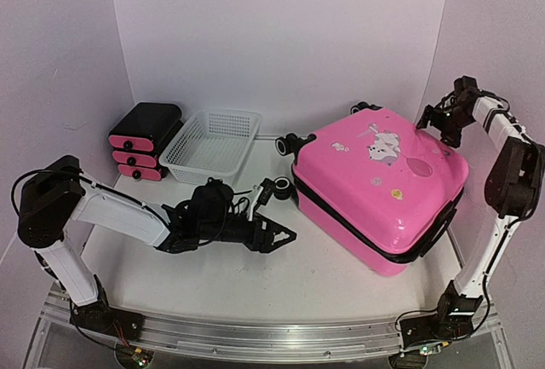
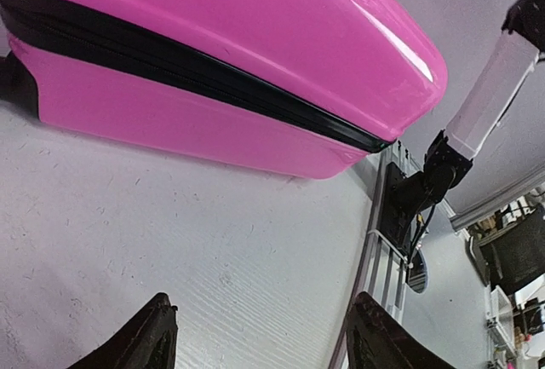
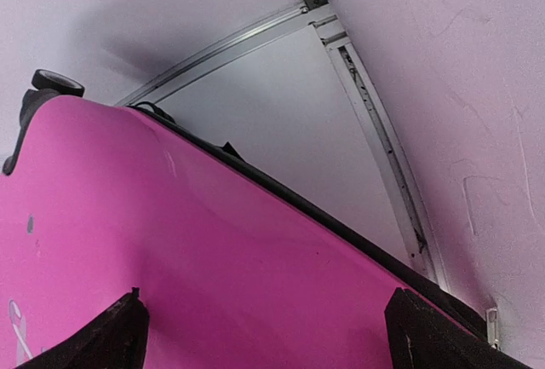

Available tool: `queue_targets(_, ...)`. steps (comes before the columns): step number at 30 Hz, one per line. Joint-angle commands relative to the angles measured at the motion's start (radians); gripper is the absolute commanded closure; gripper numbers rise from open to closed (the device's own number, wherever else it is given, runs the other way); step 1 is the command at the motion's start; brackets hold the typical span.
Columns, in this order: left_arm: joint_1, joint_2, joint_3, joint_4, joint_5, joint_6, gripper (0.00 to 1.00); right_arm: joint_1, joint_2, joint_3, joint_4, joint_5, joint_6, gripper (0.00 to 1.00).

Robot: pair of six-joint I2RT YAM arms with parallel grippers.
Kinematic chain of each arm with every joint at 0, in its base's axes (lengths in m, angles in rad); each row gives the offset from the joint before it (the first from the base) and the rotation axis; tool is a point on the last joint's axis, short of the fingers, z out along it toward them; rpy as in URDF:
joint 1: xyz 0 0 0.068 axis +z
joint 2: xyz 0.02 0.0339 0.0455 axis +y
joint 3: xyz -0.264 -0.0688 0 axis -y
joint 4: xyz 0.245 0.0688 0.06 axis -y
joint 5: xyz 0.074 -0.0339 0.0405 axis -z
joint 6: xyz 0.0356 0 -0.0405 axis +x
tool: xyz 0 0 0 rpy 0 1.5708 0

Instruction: Open, take out, and arrange the luggage

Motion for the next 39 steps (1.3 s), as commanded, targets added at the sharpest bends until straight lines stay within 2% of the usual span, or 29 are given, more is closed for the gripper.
queue_targets(1, 0.085, 0.028, 0.078, -0.007, 0.111, -0.082, 0.32, 0.016, -0.14, -0.205, -0.057, -0.203, 0.057, 0.04)
queue_targets(7, 0.182, 0.156, 0.223, -0.017, 0.176, -0.149, 0.33, 0.045, -0.345, -0.509, 0.064, -0.353, 0.14, 0.05)
queue_targets(10, 0.203, 0.251, 0.343, -0.054, 0.198, -0.185, 0.35, 0.079, -0.435, -0.607, 0.086, -0.35, 0.165, 0.04)
queue_targets(14, 0.209, 0.359, 0.496, -0.108, 0.227, -0.154, 0.36, 0.127, -0.544, -0.699, 0.089, -0.325, 0.197, 0.02)
queue_targets(19, 0.216, 0.419, 0.676, -0.187, 0.266, -0.087, 0.35, 0.222, -0.7, -0.824, 0.074, -0.275, 0.221, 0.02)
queue_targets(26, 0.241, 0.472, 0.836, -0.244, 0.272, -0.043, 0.32, 0.247, -0.902, -0.993, 0.068, -0.236, 0.26, 0.02)
queue_targets(29, 0.246, 0.448, 0.805, -0.25, 0.269, -0.055, 0.33, 0.248, -0.904, -0.939, -0.004, -0.062, 0.144, 0.02)
queue_targets(32, 0.247, 0.376, 0.701, -0.252, 0.257, -0.06, 0.32, 0.247, -0.814, -0.773, -0.122, 0.03, 0.048, 0.02)
queue_targets(35, 0.263, 0.227, 0.544, -0.256, 0.233, -0.056, 0.31, 0.247, -0.79, -0.672, -0.16, 0.119, -0.023, 0.02)
queue_targets(39, 0.309, 0.044, 0.346, -0.258, 0.24, -0.094, 0.26, 0.247, -0.769, -0.573, -0.206, 0.147, -0.095, 0.02)
